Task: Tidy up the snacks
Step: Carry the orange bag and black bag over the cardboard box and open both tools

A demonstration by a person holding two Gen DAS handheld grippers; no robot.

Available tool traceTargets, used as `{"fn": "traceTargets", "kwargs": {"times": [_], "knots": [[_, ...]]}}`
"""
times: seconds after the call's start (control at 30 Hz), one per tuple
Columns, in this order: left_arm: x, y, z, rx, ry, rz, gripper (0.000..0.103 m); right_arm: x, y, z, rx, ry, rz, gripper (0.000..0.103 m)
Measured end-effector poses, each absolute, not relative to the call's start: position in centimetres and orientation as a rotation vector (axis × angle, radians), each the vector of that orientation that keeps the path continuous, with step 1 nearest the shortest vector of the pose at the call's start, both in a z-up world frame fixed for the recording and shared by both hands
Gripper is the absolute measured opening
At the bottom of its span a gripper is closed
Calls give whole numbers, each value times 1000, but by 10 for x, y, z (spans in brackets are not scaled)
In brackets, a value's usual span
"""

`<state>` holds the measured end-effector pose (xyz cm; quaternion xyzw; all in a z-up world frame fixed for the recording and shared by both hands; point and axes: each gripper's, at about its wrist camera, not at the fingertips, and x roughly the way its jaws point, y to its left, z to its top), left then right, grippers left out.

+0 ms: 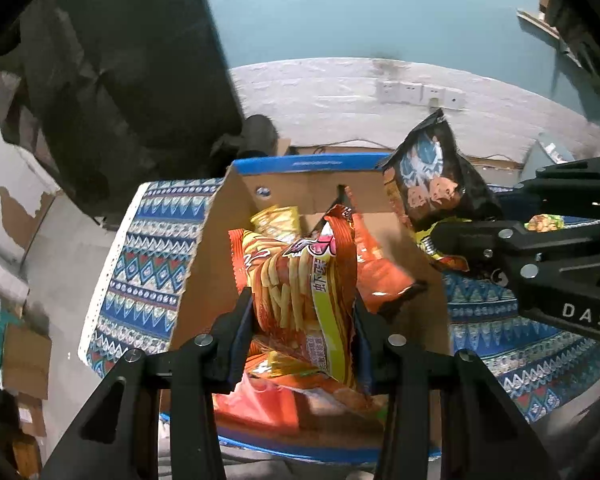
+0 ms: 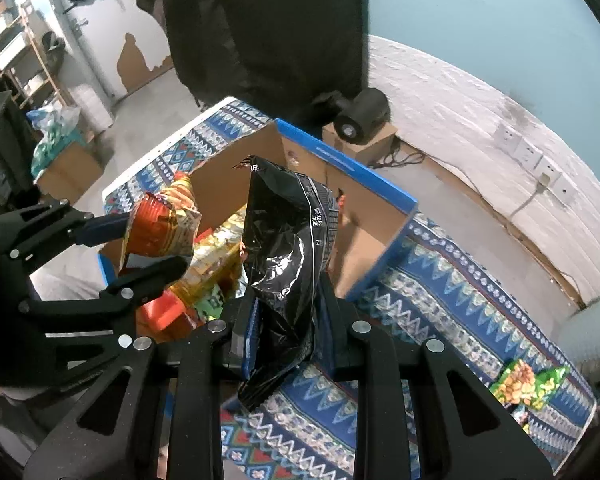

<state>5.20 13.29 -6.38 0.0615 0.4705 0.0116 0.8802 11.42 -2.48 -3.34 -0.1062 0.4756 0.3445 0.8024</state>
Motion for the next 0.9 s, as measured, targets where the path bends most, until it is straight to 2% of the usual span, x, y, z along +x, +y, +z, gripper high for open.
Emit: {"fn": "traceTargets", "kwargs": {"times": [0.27, 0.33, 0.37, 0.43, 0.47, 0.6, 0.67, 0.9], "knots": [[57, 150, -76, 88, 1030, 42, 46, 117, -5, -44, -240, 1047, 751, 24], [57, 149, -78, 102, 1034, 52, 52, 118, -4, -45, -230, 1050, 753, 25], [57, 150, -78, 110, 1034, 56, 59, 119, -3, -45, -225, 1052, 753, 27], [56, 150, -78, 119, 1031, 66, 67, 119, -4, -45, -218, 1054, 757, 40], [56, 149, -77, 121, 1026, 68, 68, 119, -5, -44, -211, 1051, 755, 46], [55, 150, -71, 126, 1008, 76, 72, 121, -9, -43, -205, 1051, 741, 48], [54, 148, -67, 123, 997, 71, 76, 121, -13, -43, -206, 1052, 733, 52], [53, 132, -61, 153, 980, 41, 76, 118, -28, -43, -213, 1052, 711, 54]]}}
